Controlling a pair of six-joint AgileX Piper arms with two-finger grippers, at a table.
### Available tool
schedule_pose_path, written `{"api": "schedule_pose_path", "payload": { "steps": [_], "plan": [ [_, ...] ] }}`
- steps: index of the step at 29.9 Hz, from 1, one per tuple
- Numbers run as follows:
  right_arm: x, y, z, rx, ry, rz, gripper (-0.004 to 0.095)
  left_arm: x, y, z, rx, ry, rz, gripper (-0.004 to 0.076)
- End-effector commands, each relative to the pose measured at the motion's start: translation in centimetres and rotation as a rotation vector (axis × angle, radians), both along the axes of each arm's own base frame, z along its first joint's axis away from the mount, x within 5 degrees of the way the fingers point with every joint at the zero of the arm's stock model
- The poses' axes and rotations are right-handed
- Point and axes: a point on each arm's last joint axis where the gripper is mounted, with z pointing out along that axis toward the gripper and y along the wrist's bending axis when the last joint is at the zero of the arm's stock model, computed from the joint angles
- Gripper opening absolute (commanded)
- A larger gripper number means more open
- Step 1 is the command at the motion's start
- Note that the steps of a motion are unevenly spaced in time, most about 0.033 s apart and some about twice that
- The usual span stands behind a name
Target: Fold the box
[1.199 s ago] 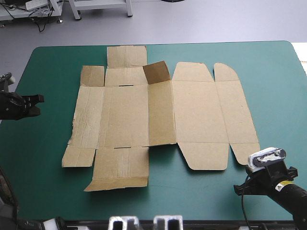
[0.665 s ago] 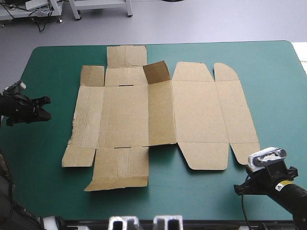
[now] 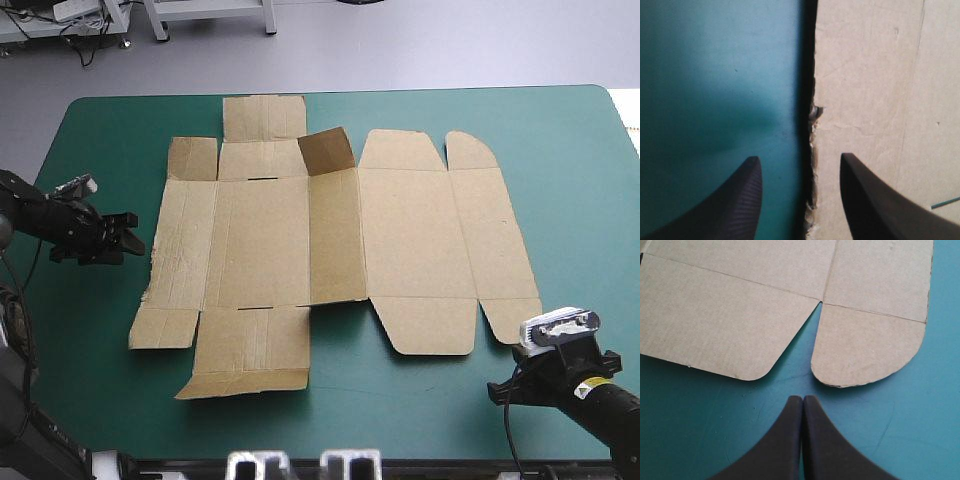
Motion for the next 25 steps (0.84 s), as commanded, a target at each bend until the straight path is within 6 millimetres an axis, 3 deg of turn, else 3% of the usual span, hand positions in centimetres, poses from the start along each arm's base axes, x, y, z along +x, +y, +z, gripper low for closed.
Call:
{"api": "schedule_pose_path", "payload": {
  "steps": [1, 14, 25],
  "plan": [
    [0.5, 0.0, 1.3, 0.013, -0.073, -0.015, -0.0023, -1.2, -1.2, 1.3, -0.067, 0.011, -0.057, 0.0356],
    [0.5, 0.0, 1.3, 0.015, -0.073, -0.016, -0.0023, -1.4, -1.4, 0.3, -0.091, 0.03, -0.074, 0.0356],
    [0.5, 0.0, 1.3, 0.031, -0.066, -0.031, -0.0023, -1.9, -1.8, -5.4, -0.198, 0.187, -0.092, 0.0356]
  ]
}}
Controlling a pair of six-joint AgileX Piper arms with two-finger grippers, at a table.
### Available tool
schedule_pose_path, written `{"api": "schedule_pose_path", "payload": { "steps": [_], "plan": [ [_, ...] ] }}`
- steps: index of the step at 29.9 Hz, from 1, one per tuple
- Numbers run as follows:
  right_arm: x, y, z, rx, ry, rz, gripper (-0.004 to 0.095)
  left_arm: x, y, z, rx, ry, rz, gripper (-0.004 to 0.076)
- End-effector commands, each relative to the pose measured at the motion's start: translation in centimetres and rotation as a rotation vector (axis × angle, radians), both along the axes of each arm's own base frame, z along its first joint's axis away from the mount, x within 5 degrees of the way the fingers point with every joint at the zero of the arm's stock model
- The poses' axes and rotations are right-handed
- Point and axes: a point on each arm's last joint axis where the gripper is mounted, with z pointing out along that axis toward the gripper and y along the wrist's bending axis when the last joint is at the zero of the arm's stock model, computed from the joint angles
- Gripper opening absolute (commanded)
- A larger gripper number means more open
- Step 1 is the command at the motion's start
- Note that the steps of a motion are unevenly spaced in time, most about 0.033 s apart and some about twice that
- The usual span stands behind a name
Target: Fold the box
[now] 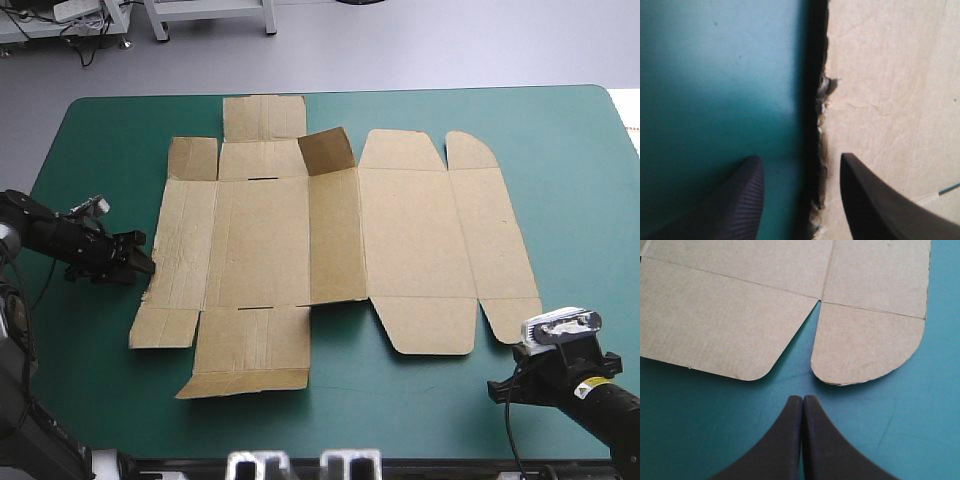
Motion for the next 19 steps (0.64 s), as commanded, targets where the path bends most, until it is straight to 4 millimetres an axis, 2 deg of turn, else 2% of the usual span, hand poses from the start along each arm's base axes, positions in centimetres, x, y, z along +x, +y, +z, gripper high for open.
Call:
{"api": "schedule_pose_path", "payload": {
  "steps": [1, 7, 13, 19],
  "plan": [
    [0.5, 0.0, 1.3, 0.016, -0.071, -0.015, -0.0023, -1.0, -1.3, -1.5, -0.121, 0.101, -0.06, 0.0356],
    [0.5, 0.0, 1.3, 0.021, -0.07, -0.019, -0.0023, -1.4, -2.6, -3.6, -0.266, 0.092, -0.054, 0.0356],
    [0.5, 0.0, 1.3, 0.023, -0.071, -0.022, -0.0023, -1.9, -2.9, -4.0, -0.288, 0.095, -0.06, 0.0356],
    [0.5, 0.0, 1.3, 0.028, -0.068, -0.026, -0.0023, -1.3, -3.8, -3.8, -0.33, 0.072, -0.041, 0.0355]
  ]
}}
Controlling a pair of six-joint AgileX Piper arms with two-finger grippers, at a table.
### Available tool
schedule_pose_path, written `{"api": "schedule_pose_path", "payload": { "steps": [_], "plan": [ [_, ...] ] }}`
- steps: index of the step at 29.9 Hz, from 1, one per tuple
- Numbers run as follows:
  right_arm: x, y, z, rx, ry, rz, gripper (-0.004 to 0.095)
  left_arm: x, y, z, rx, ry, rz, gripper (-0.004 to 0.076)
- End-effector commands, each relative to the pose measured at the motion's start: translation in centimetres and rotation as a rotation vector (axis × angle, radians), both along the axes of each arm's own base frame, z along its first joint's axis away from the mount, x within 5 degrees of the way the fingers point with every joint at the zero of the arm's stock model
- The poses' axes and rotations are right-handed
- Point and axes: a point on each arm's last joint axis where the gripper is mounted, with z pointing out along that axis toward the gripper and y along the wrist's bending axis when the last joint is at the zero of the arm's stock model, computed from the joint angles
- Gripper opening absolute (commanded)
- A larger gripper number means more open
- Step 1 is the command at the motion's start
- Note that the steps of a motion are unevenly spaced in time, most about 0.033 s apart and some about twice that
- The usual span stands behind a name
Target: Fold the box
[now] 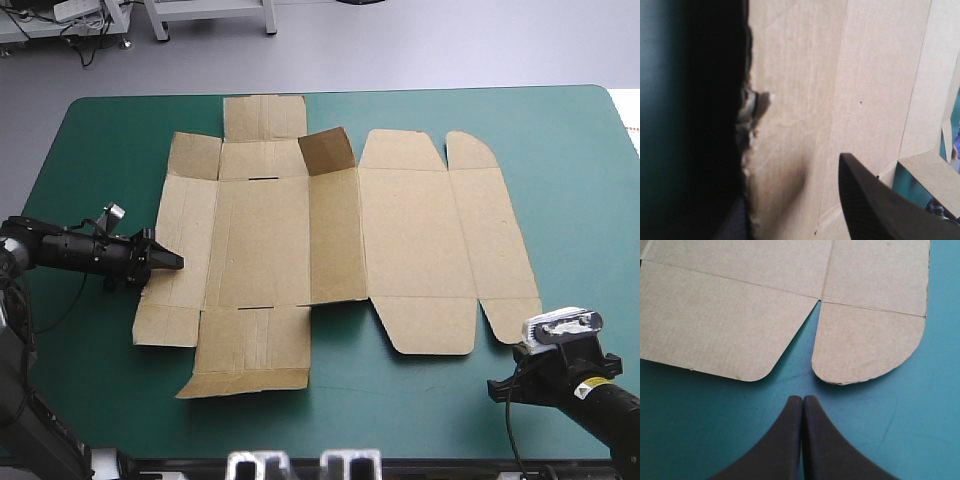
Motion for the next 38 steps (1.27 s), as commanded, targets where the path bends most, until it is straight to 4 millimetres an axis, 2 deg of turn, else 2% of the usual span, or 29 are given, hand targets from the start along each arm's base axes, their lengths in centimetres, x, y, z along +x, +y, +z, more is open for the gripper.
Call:
{"api": "schedule_pose_path", "payload": {
  "steps": [1, 4, 7, 10, 12, 16, 20, 24, 26, 30, 33, 38],
  "plan": [
    [0.5, 0.0, 1.3, 0.015, -0.072, -0.013, -0.0023, -0.7, -2.0, -1.0, -0.022, 0.076, -0.118, 0.0348],
    [0.5, 0.0, 1.3, 0.018, -0.071, -0.016, -0.0023, -0.5, -2.7, -1.0, -0.029, 0.073, -0.132, 0.0243],
    [0.5, 0.0, 1.3, 0.018, -0.071, -0.016, -0.0023, -0.4, -3.5, -0.4, -0.016, 0.061, -0.16, -0.0012],
    [0.5, 0.0, 1.3, 0.018, -0.071, -0.016, -0.0023, -0.1, -4.0, 1.0, 0.04, 0.033, -0.203, -0.0005],
    [0.5, 0.0, 1.3, 0.018, -0.071, -0.016, -0.0023, 0.2, -4.2, 2.6, 0.088, -0.013, -0.223, -0.0006],
    [0.5, 0.0, 1.3, 0.018, -0.071, -0.016, -0.0023, 1.0, -4.5, 7.2, 0.214, -0.164, -0.278, -0.0006],
    [0.5, 0.0, 1.3, 0.018, -0.071, -0.016, -0.0023, 1.0, -6.0, 12.4, 0.379, -0.333, -0.377, -0.0007],
    [0.5, 0.0, 1.3, 0.018, -0.071, -0.016, -0.0023, 1.0, -8.9, 17.7, 0.508, -0.535, -0.487, -0.0007],
    [0.5, 0.0, 1.3, 0.018, -0.071, -0.016, -0.0023, 0.8, -10.3, 19.7, 0.557, -0.613, -0.539, -0.0007],
    [0.5, 0.0, 1.3, 0.018, -0.071, -0.016, -0.0023, 0.3, -14.5, 23.7, 0.775, -0.791, -0.731, -0.001],
    [0.5, 0.0, 1.3, 0.018, -0.071, -0.016, -0.0023, -0.4, -17.4, 25.5, 0.972, -0.89, -0.855, -0.001],
    [0.5, 0.0, 1.3, 0.018, -0.071, -0.016, -0.0024, -1.0, -21.6, 27.8, 1.189, -1.118, -0.93, -0.001]
  ]
}}
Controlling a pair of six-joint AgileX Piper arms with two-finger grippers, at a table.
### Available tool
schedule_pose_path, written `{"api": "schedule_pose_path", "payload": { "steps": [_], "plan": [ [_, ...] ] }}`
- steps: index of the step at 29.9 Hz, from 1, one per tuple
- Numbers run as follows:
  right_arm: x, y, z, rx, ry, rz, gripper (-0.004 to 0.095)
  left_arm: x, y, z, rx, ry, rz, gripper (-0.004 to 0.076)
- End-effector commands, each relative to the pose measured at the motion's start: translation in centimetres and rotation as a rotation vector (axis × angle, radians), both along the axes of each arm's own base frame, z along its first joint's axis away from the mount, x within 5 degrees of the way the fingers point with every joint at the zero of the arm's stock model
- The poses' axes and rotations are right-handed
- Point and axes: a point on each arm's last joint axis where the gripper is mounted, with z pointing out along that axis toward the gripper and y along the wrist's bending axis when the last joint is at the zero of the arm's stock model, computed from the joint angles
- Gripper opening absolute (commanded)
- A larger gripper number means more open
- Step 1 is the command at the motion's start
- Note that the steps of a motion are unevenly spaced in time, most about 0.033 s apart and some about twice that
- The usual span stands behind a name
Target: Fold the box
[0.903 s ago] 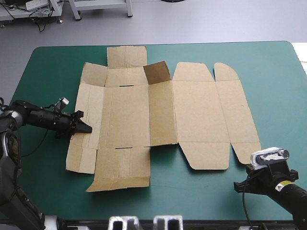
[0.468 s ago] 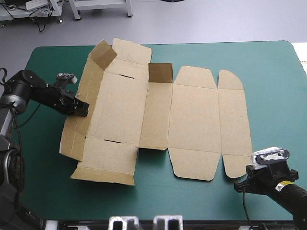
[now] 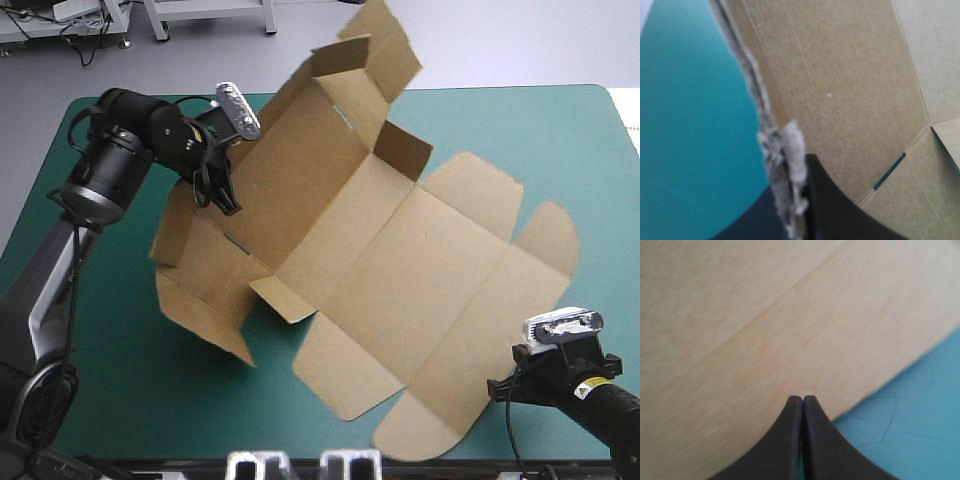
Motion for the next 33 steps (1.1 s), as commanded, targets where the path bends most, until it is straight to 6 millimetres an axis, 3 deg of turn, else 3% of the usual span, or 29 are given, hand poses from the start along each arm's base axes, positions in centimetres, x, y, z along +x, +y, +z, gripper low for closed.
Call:
{"api": "schedule_pose_path", "payload": {
  "steps": [1, 8, 16, 26, 33],
  "plan": [
    [0.5, 0.0, 1.3, 0.013, -0.072, -0.012, -0.0023, -1.5, -1.8, 3.9, 0.08, -0.27, -0.093, -0.001],
    [0.5, 0.0, 1.3, 0.011, -0.072, -0.005, -0.0023, -3.6, -6.2, 5.0, 0.225, -0.452, -0.279, -0.001],
    [0.2, 0.1, 2.7, -0.017, -0.075, 0.023, -0.001, -5.3, -8.8, 5.3, 0.185, -0.502, -0.331, -0.001],
    [-1.4, 0.0, 10.2, -0.044, -0.238, 0.031, -0.0003, -5.3, -8.2, 3.5, 0.245, -0.568, -0.266, -0.001],
    [-3.3, 0.2, 15.1, 0.011, -0.366, 0.018, -0.0003, -6.8, -7.3, -0.5, 0.224, -0.586, -0.333, -0.001]
  ]
}}
